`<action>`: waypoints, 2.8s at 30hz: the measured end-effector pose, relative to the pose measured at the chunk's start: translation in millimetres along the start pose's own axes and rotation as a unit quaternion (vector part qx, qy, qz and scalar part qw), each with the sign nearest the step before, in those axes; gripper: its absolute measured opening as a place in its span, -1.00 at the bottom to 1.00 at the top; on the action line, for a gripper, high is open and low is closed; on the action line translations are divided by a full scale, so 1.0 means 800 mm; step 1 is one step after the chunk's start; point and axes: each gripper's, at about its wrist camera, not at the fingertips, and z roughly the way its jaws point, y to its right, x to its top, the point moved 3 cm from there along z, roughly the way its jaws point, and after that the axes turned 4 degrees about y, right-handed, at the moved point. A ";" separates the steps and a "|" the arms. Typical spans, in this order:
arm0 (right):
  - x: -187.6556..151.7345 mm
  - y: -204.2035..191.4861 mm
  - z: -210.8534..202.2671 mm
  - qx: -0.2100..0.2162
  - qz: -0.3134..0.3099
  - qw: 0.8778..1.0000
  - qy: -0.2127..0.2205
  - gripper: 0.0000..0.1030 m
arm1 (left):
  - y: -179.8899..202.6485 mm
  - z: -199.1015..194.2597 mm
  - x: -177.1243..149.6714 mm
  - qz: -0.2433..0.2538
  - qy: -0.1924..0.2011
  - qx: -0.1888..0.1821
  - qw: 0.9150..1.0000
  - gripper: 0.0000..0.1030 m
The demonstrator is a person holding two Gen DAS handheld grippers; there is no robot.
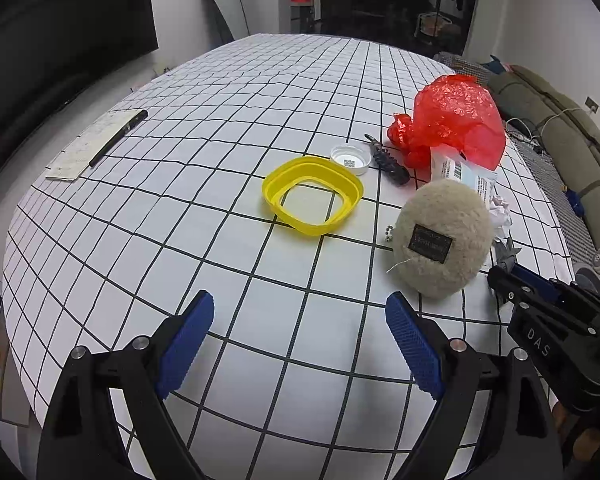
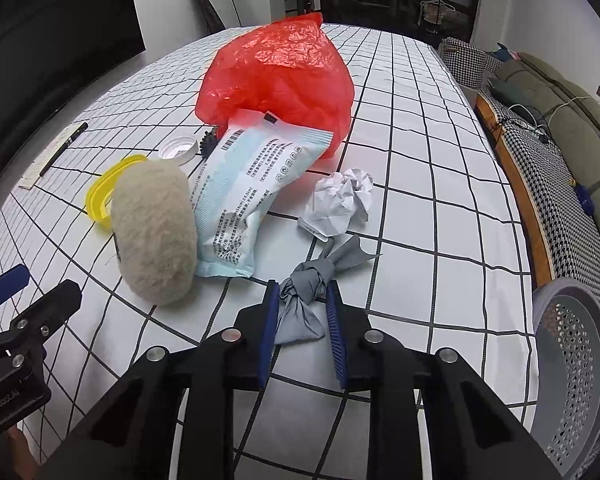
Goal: Collect trash
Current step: 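Grasp the grey cloth with the right gripper while the left gripper grasps the beige ball, then carry cloth and ball over the grey basket and open both grippers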
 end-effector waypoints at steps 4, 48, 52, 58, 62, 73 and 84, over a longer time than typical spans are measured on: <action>-0.001 0.007 -0.009 0.017 0.013 1.000 0.006 -0.57 | 0.009 -0.005 0.000 0.004 0.002 -0.004 1.000 0.67; -0.027 0.096 -0.060 0.042 0.086 0.995 0.026 -0.57 | 0.096 0.013 0.029 0.032 0.003 -0.048 0.998 0.02; -0.026 0.094 -0.065 0.042 0.085 0.995 0.030 -0.57 | 0.088 -0.004 0.032 0.031 0.018 -0.041 0.998 0.02; -0.031 0.096 -0.080 0.040 0.083 0.995 0.040 -0.57 | 0.092 -0.036 0.035 0.036 0.046 -0.048 0.997 0.02; -0.037 0.105 -0.095 0.033 0.085 0.995 0.048 -0.57 | 0.110 -0.051 0.031 0.043 0.055 -0.067 0.995 0.02; -0.066 0.177 -0.138 -0.006 0.129 0.989 0.068 -0.57 | 0.216 -0.073 0.007 0.116 0.054 -0.131 0.983 0.02; -0.115 0.274 -0.170 -0.056 0.194 0.977 0.073 -0.57 | 0.317 -0.077 -0.020 0.188 0.034 -0.176 0.966 0.02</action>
